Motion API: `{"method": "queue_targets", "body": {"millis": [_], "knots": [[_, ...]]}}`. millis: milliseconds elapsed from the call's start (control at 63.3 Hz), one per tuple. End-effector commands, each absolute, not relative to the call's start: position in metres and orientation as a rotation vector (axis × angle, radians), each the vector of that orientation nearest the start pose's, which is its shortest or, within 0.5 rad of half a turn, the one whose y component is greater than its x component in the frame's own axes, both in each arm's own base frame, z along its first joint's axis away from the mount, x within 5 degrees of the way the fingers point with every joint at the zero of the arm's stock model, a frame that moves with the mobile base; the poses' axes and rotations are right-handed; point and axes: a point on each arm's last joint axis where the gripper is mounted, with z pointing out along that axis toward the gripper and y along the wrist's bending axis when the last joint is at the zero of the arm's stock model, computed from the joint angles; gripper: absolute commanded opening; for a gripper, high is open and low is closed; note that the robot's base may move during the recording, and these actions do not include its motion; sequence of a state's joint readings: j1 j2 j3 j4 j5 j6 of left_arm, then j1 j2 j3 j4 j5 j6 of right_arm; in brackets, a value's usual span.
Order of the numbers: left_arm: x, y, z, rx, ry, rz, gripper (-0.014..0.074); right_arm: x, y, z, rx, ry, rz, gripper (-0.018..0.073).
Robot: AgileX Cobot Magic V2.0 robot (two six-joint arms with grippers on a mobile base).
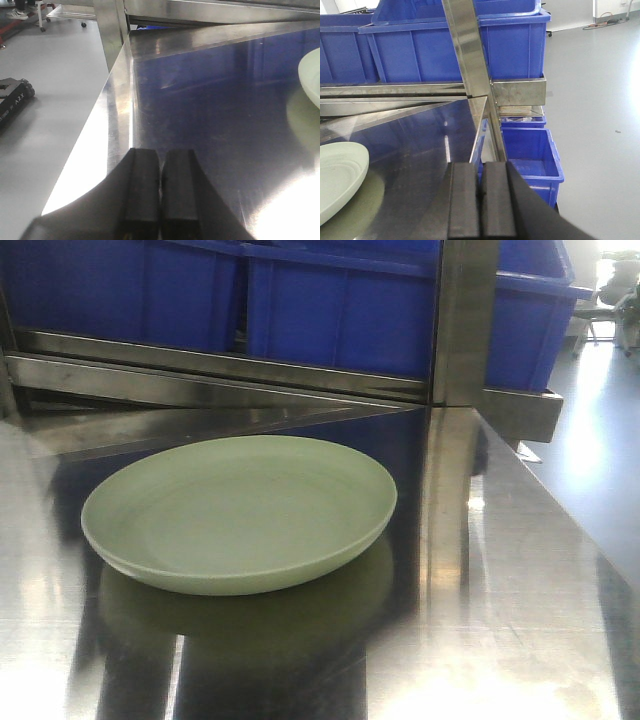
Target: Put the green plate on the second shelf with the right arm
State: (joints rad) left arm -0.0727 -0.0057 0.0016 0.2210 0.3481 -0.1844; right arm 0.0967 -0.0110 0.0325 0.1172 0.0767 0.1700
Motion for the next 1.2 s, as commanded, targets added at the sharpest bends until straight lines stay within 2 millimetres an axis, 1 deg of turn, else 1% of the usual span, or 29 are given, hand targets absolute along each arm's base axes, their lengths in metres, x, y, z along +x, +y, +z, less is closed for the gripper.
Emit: {"method": "queue_targets", "body": {"millis": [0, 1184], "knots": [[0.0542, 0.0015, 0.1748, 0.045, 1.777, 0.017, 0.0125, 0.0548, 0.0050, 0.2066, 0.139, 1.475, 0.301, 0.0054], [0.0542, 0.0015, 0.1748, 0.045, 1.777, 0.017, 0.0125, 0.0548, 0.0050, 0.2066, 0.139, 1.475, 0.301, 0.0054]]}}
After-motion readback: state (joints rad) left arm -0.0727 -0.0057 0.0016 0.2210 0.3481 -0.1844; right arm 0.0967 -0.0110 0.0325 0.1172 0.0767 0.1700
